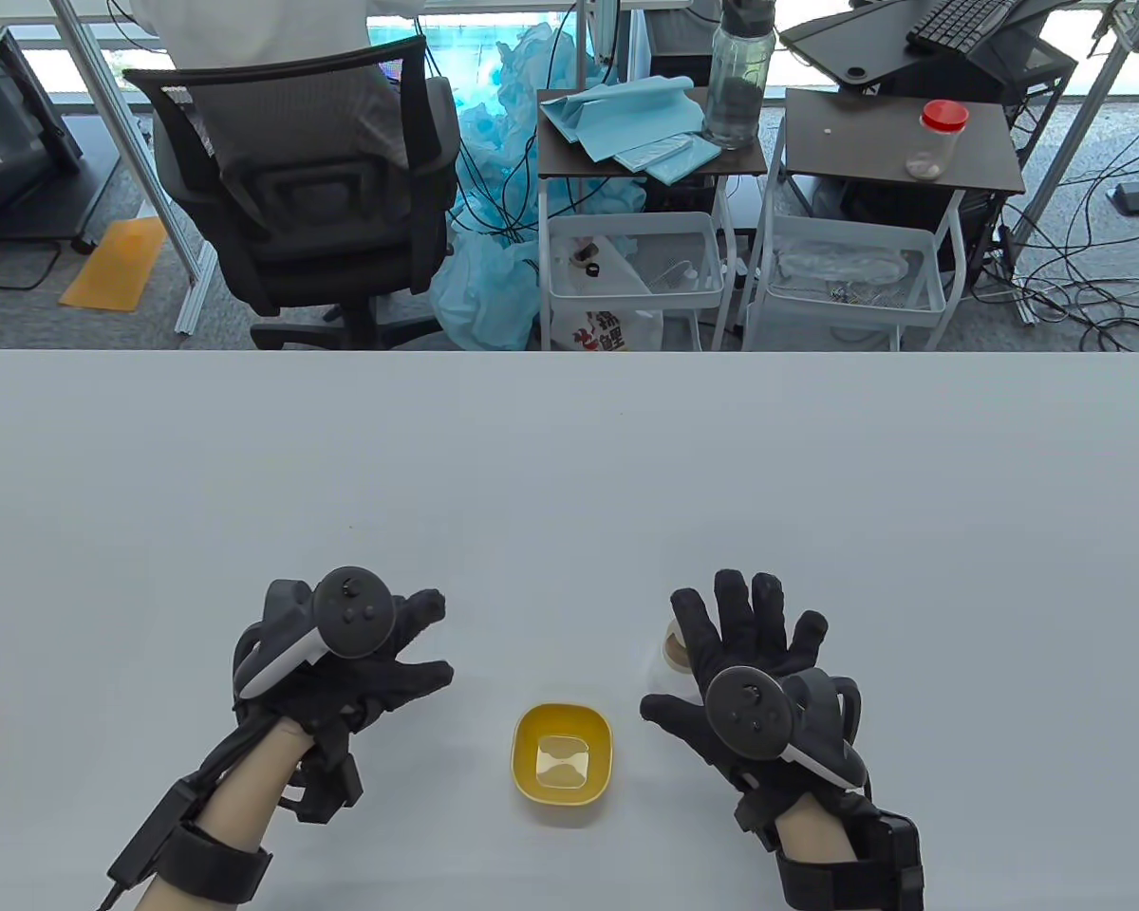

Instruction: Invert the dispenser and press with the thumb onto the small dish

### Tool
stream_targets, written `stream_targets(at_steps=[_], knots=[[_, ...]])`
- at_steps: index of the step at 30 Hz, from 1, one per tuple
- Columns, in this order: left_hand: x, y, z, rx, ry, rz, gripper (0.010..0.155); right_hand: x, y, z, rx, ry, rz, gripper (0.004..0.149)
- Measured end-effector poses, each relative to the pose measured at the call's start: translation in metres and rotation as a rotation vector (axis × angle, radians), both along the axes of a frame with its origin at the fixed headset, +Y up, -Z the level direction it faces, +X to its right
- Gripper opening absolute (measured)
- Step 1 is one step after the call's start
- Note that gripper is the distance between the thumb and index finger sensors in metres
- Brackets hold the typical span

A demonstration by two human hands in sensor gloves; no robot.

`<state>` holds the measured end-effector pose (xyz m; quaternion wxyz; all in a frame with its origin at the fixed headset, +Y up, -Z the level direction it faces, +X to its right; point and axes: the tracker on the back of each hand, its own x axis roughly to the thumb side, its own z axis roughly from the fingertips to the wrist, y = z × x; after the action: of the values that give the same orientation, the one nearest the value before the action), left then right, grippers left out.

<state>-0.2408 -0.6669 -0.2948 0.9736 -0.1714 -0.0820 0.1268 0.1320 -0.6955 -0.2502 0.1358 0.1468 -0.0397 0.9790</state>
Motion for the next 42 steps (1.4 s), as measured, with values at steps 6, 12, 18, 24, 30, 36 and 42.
stream_targets(at_steps=[6, 12, 18, 24, 30, 36, 42], knots=[[-0.031, 0.0, 0.012, 0.059, 0.036, 0.036, 0.086, 0.002, 0.0, 0.0, 0.011, -0.019, 0.001, 0.099], [-0.051, -0.011, 0.015, 0.13, 0.097, -0.031, 0.089, 0.005, -0.001, 0.0, 0.025, -0.051, 0.006, 0.1], [-0.059, -0.035, 0.013, 0.116, 0.128, -0.118, 0.089, 0.006, -0.001, 0.0, 0.044, -0.077, 0.011, 0.101], [-0.06, -0.055, 0.011, 0.099, 0.133, -0.179, 0.089, 0.005, -0.005, -0.003, 0.036, -0.084, 0.017, 0.102], [-0.056, -0.064, 0.012, 0.058, 0.099, -0.181, 0.089, 0.008, -0.013, -0.008, 0.002, -0.113, 0.011, 0.104], [-0.055, -0.062, 0.014, 0.066, 0.086, -0.151, 0.089, 0.018, -0.027, -0.02, -0.064, -0.166, -0.04, 0.108], [-0.055, -0.061, 0.015, 0.072, 0.078, -0.139, 0.089, 0.022, -0.045, -0.028, -0.142, -0.198, -0.138, 0.114]])
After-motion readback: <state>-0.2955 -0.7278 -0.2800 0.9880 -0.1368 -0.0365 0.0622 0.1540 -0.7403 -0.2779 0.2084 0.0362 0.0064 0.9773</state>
